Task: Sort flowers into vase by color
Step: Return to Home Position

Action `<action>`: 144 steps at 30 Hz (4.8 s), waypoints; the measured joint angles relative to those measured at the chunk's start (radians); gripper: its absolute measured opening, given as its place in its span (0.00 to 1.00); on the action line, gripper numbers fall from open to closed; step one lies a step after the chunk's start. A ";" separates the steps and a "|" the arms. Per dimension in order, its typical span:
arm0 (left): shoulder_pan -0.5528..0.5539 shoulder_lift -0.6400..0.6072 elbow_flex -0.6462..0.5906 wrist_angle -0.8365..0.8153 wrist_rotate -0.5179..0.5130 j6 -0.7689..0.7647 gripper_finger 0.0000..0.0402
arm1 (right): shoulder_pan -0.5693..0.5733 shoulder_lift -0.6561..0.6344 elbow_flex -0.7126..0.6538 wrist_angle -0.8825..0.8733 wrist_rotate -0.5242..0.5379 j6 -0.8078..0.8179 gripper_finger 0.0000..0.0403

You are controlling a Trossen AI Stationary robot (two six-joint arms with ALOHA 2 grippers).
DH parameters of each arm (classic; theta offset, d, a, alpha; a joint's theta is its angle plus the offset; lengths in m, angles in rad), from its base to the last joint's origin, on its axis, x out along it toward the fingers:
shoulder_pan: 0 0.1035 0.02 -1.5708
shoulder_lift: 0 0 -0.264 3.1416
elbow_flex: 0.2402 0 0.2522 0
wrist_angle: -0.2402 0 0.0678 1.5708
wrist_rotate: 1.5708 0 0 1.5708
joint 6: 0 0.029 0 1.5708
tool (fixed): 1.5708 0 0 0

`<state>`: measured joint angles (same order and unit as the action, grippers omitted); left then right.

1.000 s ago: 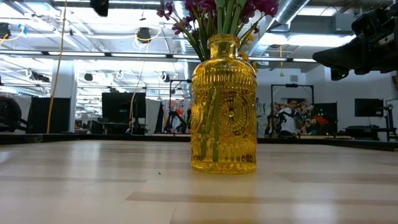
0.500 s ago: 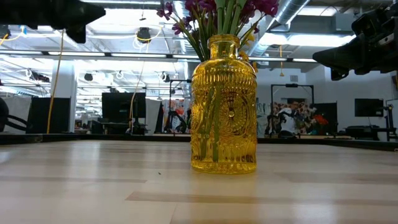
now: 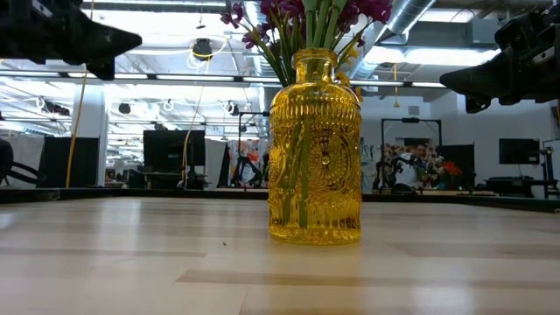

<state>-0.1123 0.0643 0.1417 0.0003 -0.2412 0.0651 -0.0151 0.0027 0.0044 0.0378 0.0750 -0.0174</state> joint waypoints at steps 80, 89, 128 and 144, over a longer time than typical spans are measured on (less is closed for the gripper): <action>0.001 -0.060 -0.130 0.056 -0.006 0.160 0.00 | 0.000 0.000 0.000 0.000 0.000 0.000 0.11; 0.001 -0.060 -0.130 0.057 -0.007 0.159 0.00 | 0.000 0.000 0.000 0.000 0.000 0.000 0.11; 0.001 -0.060 -0.130 0.057 -0.009 0.156 0.00 | 0.000 0.000 0.000 0.000 0.000 0.000 0.11; 0.001 -0.060 -0.130 0.057 -0.009 0.156 0.00 | 0.000 0.000 0.000 0.000 0.000 0.000 0.11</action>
<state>-0.1112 0.0045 0.0113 0.0574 -0.2501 0.2211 -0.0154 0.0029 0.0044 0.0380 0.0750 -0.0170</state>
